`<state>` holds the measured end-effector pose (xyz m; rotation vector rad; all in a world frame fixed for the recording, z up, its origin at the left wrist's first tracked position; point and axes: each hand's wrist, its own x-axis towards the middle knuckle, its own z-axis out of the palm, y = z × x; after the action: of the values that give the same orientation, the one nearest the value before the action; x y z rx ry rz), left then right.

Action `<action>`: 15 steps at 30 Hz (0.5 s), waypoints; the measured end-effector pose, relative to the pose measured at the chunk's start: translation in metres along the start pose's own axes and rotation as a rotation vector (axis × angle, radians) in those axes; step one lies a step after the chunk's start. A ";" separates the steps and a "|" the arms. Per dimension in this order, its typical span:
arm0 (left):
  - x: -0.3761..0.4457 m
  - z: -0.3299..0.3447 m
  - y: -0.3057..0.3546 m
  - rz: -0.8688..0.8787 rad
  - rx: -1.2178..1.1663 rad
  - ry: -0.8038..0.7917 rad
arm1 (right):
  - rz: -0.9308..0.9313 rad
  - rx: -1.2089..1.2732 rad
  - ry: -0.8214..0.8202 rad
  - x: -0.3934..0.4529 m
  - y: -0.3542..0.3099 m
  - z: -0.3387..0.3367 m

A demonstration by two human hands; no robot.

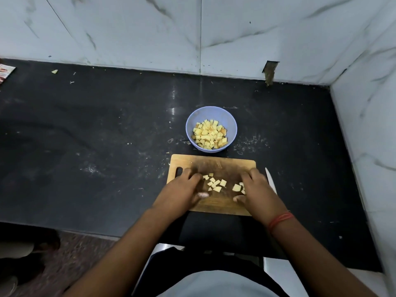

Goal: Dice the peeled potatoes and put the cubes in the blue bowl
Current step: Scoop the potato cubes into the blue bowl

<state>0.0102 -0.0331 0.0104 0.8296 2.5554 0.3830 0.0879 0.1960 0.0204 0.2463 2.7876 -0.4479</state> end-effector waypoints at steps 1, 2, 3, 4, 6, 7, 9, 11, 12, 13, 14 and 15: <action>0.002 -0.002 0.004 0.000 0.038 -0.011 | -0.009 0.031 0.002 0.001 -0.004 0.004; 0.003 -0.004 0.007 -0.004 0.062 -0.016 | -0.037 0.059 0.006 0.004 -0.010 0.007; 0.005 -0.005 0.010 -0.008 0.074 -0.015 | -0.062 0.086 0.006 0.007 -0.016 0.008; 0.007 -0.005 0.012 -0.011 0.080 -0.010 | -0.076 0.115 0.007 0.011 -0.021 0.008; 0.010 -0.002 0.012 -0.017 0.068 0.010 | -0.108 0.126 0.003 0.017 -0.026 0.004; 0.010 0.000 0.011 -0.014 0.056 0.023 | -0.149 0.078 -0.005 0.020 -0.028 0.003; 0.010 0.003 0.008 0.011 0.047 0.043 | -0.250 -0.053 -0.003 0.024 -0.033 0.005; 0.008 0.007 0.006 0.042 0.033 0.065 | -0.317 -0.096 0.008 0.026 -0.035 0.012; 0.006 0.007 0.005 0.058 0.017 0.075 | -0.346 -0.100 0.034 0.027 -0.034 0.015; 0.005 0.008 0.005 0.069 -0.003 0.083 | -0.375 -0.105 0.067 0.028 -0.033 0.018; 0.003 0.007 0.004 0.074 -0.020 0.091 | -0.403 -0.109 0.095 0.029 -0.033 0.019; 0.001 0.008 0.003 0.076 -0.036 0.099 | -0.432 -0.113 0.123 0.029 -0.031 0.021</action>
<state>0.0146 -0.0286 0.0044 0.9173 2.6052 0.5038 0.0594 0.1636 0.0008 -0.3730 2.9717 -0.3791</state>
